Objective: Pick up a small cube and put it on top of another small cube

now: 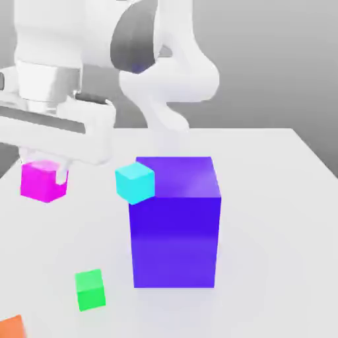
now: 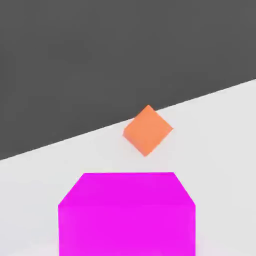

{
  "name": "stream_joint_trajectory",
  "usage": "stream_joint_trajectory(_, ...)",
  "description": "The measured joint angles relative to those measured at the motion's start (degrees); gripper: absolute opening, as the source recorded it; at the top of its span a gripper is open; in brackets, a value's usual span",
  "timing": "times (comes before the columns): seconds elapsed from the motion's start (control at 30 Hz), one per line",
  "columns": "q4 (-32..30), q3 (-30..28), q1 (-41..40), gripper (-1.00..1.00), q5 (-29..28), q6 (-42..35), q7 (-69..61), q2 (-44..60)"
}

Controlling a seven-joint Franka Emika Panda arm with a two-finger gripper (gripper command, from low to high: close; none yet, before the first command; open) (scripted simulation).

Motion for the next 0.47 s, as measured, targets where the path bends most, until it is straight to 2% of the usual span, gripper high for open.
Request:
stream_joint_trajectory(0.2, -3.20, 0.16, 2.20, -1.00, 9.45, 6.39, 3.09, 10.70)
stream_joint_trajectory(0.33, -3.29, 2.81, 1.05, -1.00, 17.64, 14.37, -1.07, 20.43)
stream_joint_trajectory(0.37, -3.11, 4.21, 0.11, 1.00, 19.56, 16.46, -2.35, 22.84)
stream_joint_trajectory(0.47, -3.11, 4.21, 0.07, 1.00, 19.56, 16.46, -2.35, 22.83)
